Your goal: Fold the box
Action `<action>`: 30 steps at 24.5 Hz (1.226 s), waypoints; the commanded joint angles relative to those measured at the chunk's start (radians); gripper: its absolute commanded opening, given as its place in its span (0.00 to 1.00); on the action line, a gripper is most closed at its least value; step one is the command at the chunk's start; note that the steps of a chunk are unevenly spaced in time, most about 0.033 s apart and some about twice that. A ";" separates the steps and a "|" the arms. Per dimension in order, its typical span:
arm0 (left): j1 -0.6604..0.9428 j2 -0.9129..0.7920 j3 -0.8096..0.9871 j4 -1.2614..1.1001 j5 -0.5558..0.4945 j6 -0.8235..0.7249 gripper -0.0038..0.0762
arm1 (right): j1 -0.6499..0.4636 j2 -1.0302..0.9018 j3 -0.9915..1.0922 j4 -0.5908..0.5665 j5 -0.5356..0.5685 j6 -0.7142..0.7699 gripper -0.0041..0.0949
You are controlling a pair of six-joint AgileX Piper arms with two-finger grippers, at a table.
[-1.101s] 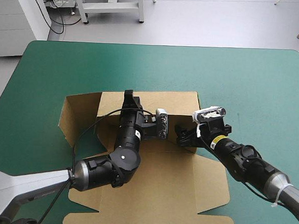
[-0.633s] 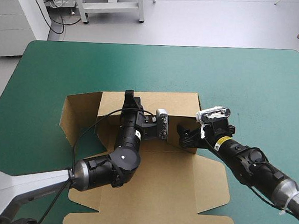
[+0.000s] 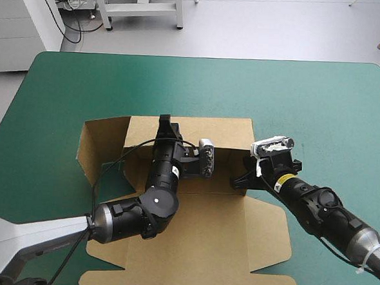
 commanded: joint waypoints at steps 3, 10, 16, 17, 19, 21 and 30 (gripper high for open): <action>-0.004 -0.037 -0.023 0.059 0.005 -0.015 0.22 | 0.001 -0.028 -0.024 0.011 -0.053 0.010 0.03; -0.002 -0.037 -0.023 0.102 0.025 -0.136 0.82 | 0.001 -0.028 -0.024 0.011 -0.053 0.014 0.03; -0.053 -0.037 -0.023 0.136 0.126 -0.136 0.82 | -0.018 0.001 -0.069 0.011 -0.118 0.014 0.03; -0.065 -0.037 -0.023 0.135 0.143 -0.134 0.82 | -0.032 0.017 -0.093 0.011 -0.115 0.014 0.03; -0.086 -0.037 -0.023 0.135 0.170 -0.129 0.82 | -0.075 0.053 -0.153 0.011 -0.095 0.014 0.03; -0.106 -0.037 -0.023 0.135 0.186 -0.117 0.82 | -0.118 0.090 -0.211 0.008 -0.077 0.014 0.03; -0.132 -0.037 -0.023 0.133 0.174 -0.117 0.82 | -0.249 0.284 -0.464 -0.001 0.083 -0.124 0.03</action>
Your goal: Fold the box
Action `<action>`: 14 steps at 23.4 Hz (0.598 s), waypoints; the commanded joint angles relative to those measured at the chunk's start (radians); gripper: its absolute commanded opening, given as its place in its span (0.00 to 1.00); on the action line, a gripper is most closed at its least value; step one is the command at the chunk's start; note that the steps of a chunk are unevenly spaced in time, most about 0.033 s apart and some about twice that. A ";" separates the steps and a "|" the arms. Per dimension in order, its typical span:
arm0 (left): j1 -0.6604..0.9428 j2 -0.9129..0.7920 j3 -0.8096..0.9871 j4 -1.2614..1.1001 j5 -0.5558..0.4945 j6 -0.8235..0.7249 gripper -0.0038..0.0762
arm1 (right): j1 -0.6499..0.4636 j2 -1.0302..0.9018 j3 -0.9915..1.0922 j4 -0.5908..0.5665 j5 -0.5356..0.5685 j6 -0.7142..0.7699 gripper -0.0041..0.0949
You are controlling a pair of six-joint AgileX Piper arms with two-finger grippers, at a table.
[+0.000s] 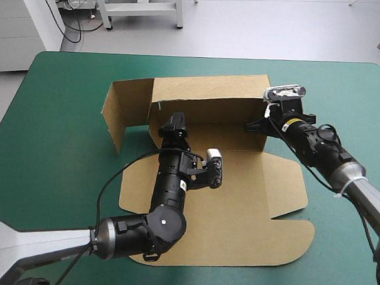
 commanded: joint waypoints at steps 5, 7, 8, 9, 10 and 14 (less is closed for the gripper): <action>-0.006 -0.037 -0.026 -0.025 -0.028 0.004 0.45 | -0.007 0.000 -0.051 -0.004 -0.050 -0.026 0.03; -0.006 -0.037 -0.032 -0.081 -0.035 0.051 0.11 | -0.007 0.000 -0.051 -0.004 -0.048 -0.026 0.03; -0.006 -0.037 -0.037 -0.115 -0.047 0.119 0.05 | -0.007 0.000 -0.051 -0.002 -0.048 -0.026 0.03; 0.004 -0.037 -0.072 -0.257 -0.084 0.281 0.07 | -0.007 0.000 -0.051 0.000 -0.048 -0.024 0.03; 0.013 -0.037 -0.097 -0.352 -0.108 0.405 0.07 | -0.007 0.000 -0.051 0.000 -0.048 -0.024 0.03; 0.108 -0.037 -0.287 -0.916 -0.127 0.880 0.07 | -0.007 0.000 -0.051 0.005 -0.039 -0.024 0.03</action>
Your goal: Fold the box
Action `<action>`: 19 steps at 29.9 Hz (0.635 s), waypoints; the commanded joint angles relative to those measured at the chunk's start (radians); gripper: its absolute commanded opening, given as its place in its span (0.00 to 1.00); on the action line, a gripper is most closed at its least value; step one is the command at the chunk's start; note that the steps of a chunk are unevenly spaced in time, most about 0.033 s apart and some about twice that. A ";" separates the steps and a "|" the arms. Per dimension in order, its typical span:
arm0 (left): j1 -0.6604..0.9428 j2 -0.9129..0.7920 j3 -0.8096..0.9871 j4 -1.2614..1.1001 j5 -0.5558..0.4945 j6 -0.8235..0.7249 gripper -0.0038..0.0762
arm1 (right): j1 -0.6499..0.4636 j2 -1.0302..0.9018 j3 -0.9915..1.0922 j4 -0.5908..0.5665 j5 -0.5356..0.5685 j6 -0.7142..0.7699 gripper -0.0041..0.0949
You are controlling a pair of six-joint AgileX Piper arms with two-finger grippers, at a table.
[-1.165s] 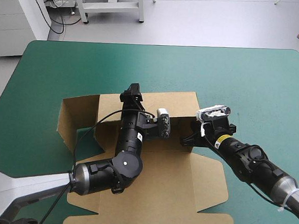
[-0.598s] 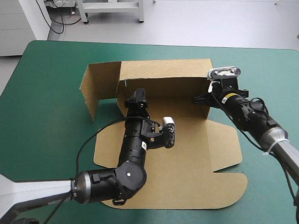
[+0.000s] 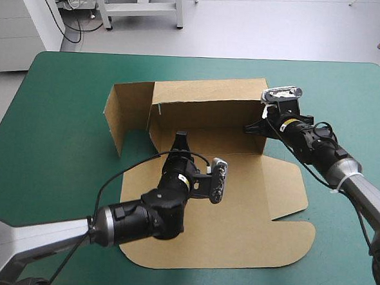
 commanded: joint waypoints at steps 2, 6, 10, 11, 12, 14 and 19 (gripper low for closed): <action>0.134 -0.037 -0.233 -0.501 0.030 0.369 0.07 | -0.005 -0.039 -0.036 0.003 -0.052 -0.007 0.03; 0.302 -0.037 -0.446 -0.770 0.106 0.428 0.06 | -0.005 -0.038 -0.036 0.002 -0.026 -0.007 0.03; 0.510 -0.037 -0.600 -0.973 0.135 0.431 0.06 | -0.005 -0.037 -0.036 0.002 -0.020 -0.007 0.03; 0.571 -0.037 -0.621 -1.020 0.138 0.431 0.06 | -0.005 -0.037 -0.036 0.002 -0.019 -0.007 0.03; 0.636 -0.039 -0.634 -1.080 0.148 0.431 0.06 | -0.005 -0.037 -0.036 0.002 -0.018 -0.007 0.03; 0.767 -0.039 -0.636 -1.204 0.174 0.426 0.06 | -0.005 -0.037 -0.036 0.002 -0.011 -0.007 0.03; 1.055 -0.037 -0.595 -1.461 0.274 0.416 0.06 | -0.005 -0.037 -0.036 0.002 -0.003 -0.009 0.03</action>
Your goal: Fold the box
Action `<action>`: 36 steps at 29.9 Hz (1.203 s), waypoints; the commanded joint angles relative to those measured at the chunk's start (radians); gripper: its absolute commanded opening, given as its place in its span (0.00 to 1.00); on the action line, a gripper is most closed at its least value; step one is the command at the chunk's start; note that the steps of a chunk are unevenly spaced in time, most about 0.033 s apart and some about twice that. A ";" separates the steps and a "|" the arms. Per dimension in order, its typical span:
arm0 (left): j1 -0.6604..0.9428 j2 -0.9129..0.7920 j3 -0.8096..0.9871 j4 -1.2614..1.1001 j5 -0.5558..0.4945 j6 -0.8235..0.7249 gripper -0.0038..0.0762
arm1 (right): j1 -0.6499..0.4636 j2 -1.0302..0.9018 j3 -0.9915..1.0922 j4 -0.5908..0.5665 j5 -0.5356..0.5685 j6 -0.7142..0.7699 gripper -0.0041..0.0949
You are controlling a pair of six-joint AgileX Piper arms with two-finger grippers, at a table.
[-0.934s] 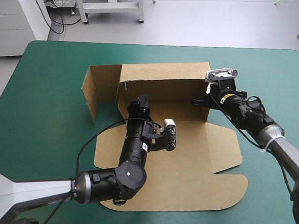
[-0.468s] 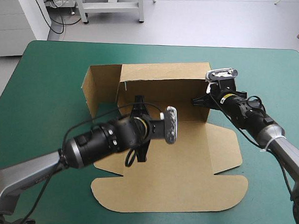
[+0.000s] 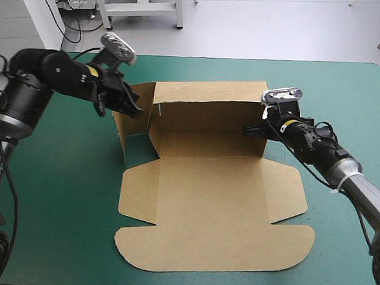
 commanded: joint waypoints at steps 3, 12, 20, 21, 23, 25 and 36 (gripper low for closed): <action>0.272 -0.038 0.046 -0.266 0.036 -0.011 0.06 | -0.004 -0.037 -0.035 -0.001 -0.032 -0.009 0.03; 0.574 -0.066 0.287 -0.392 -0.045 -0.011 0.06 | -0.004 -0.037 -0.035 -0.001 -0.017 -0.009 0.03; 0.722 -0.139 0.566 -0.624 -0.183 0.037 0.06 | -0.004 -0.037 -0.035 -0.001 0.019 -0.009 0.03; 0.738 -0.139 0.592 -0.624 -0.191 0.037 0.06 | -0.004 -0.037 -0.035 -0.001 0.022 -0.009 0.03; 0.760 -0.139 0.635 -0.633 -0.214 0.037 0.06 | -0.004 -0.037 -0.044 0.003 0.038 -0.002 0.03; 0.775 -0.139 0.675 -0.642 -0.253 0.037 0.06 | -0.004 -0.037 -0.073 0.005 0.092 0.001 0.03; 0.775 -0.139 0.723 -0.642 -0.372 0.037 0.06 | -0.004 -0.037 -0.374 0.015 0.675 0.105 0.03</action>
